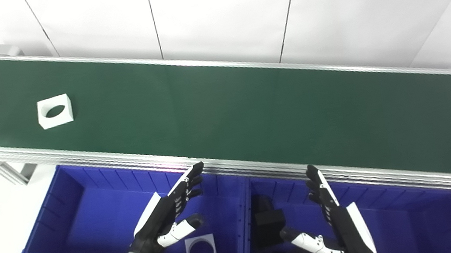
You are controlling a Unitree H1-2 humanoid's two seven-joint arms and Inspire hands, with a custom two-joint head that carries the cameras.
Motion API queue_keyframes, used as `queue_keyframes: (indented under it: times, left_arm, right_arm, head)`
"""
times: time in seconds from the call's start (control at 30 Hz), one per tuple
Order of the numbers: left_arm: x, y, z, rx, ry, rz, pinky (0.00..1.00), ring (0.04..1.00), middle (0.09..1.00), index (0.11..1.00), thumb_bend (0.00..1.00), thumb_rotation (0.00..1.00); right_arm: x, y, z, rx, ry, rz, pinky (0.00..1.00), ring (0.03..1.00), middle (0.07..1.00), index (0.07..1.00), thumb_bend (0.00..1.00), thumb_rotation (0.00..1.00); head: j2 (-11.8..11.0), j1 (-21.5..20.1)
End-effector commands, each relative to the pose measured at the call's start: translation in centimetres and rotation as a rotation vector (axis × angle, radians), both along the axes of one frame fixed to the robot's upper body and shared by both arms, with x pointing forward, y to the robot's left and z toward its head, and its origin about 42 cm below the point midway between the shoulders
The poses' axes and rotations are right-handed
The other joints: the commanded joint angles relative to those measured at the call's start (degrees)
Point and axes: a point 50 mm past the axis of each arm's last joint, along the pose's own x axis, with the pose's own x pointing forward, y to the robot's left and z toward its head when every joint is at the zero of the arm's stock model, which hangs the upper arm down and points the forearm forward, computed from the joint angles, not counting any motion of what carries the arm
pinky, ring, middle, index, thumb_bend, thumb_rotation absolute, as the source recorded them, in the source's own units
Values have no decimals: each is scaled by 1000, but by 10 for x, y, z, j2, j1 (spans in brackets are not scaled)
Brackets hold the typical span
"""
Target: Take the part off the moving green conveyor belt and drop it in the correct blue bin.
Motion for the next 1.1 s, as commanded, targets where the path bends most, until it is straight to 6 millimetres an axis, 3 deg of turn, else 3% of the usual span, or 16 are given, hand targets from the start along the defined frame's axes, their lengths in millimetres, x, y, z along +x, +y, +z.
queue_keyframes:
  times: [0.0, 0.5, 1.07]
  left_arm:
    - [3, -6, 7, -40, -52, 6, 931, 976, 997, 957, 847, 773]
    - [7, -7, -3, -33, -71, 15, 901, 953, 969, 934, 874, 747]
    - [10, -8, -7, -31, -84, 8, 896, 951, 963, 930, 870, 723]
  right_arm:
    - [2, -1, 8, 7, -80, 17, 895, 957, 984, 1000, 768, 533]
    - [2, -3, 0, 19, -66, 18, 900, 960, 990, 1000, 759, 479]
    - [3, -4, -6, 5, -67, 16, 886, 953, 983, 1000, 759, 465]
  head:
    - [0, 1]
    - [-38, 18]
    - [-58, 24]
